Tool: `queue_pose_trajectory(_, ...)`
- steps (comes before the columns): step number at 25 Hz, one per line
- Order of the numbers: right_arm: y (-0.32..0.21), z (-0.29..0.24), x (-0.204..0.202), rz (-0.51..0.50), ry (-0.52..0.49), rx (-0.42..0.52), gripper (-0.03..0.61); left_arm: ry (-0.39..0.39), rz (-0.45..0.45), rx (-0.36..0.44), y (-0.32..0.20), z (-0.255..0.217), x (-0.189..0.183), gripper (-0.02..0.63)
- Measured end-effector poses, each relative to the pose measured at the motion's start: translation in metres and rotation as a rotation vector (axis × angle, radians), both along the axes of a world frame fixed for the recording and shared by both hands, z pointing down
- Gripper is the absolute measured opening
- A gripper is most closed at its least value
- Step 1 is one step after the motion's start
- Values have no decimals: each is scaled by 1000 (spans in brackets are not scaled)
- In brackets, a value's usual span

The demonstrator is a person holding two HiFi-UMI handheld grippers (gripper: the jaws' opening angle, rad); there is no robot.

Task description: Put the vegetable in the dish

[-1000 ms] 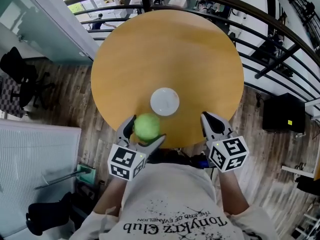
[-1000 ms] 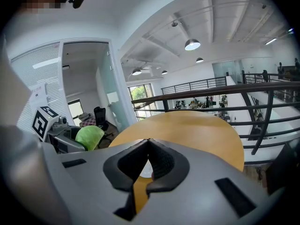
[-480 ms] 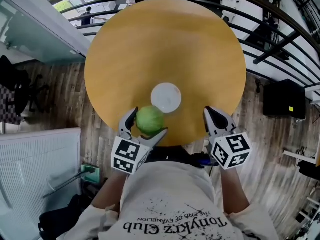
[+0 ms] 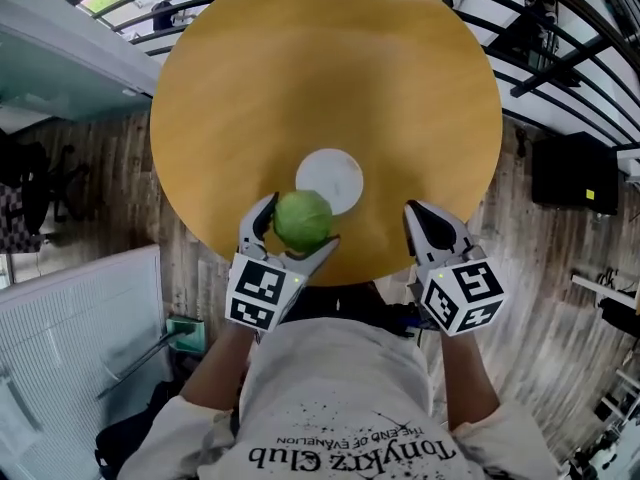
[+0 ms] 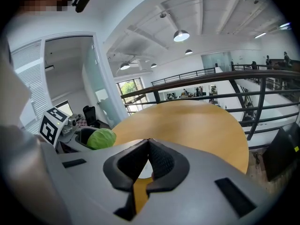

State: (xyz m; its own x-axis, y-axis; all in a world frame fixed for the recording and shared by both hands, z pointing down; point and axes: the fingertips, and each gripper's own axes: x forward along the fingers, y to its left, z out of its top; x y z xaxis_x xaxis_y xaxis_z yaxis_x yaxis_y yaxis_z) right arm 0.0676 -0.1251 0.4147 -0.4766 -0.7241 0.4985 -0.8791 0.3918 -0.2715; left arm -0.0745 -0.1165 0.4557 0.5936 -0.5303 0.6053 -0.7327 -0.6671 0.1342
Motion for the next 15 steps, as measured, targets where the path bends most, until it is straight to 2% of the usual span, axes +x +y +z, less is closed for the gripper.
queue_pose_trajectory(15,-9,46,1,-5,-28,-82,16,-81,40,-56,-30,62,24,494)
